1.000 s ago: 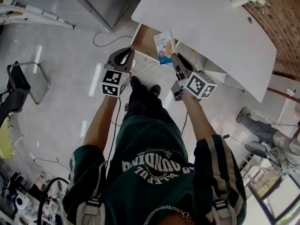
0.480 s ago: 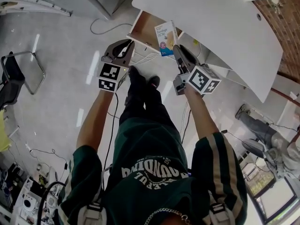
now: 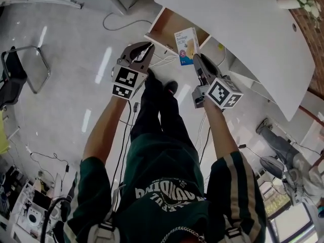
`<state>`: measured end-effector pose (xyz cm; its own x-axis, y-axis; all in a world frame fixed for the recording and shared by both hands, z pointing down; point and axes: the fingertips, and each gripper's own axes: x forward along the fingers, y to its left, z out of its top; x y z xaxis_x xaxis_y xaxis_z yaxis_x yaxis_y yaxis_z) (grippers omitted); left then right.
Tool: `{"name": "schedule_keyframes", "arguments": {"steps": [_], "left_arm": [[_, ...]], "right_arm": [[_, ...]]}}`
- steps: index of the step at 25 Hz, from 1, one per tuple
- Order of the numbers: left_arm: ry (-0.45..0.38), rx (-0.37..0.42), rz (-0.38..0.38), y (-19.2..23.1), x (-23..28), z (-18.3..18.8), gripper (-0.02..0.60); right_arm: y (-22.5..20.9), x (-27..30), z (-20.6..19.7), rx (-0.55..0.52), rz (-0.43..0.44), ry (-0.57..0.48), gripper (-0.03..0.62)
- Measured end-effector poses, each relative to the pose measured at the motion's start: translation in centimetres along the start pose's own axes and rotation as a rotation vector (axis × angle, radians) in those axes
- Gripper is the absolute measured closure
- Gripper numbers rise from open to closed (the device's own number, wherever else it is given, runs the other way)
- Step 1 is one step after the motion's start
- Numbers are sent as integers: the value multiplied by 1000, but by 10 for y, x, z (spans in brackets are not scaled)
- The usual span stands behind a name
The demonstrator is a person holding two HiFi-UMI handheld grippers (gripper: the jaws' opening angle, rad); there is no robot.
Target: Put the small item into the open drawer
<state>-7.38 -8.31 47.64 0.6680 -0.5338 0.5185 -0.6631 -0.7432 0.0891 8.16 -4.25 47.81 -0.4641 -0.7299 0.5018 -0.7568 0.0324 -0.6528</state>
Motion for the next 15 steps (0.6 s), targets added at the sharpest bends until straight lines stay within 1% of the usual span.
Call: {"name": "schedule_keyframes", "arguments": {"steps": [12,15], "left_arm": [[33,-34,3,15,31,-32,543],[40,-47,4,18,40,-41,543]], "right_arm": [[-32,39,-27,44,-20,55,482],[-45,48,-32,53,-41,69,482]]}}
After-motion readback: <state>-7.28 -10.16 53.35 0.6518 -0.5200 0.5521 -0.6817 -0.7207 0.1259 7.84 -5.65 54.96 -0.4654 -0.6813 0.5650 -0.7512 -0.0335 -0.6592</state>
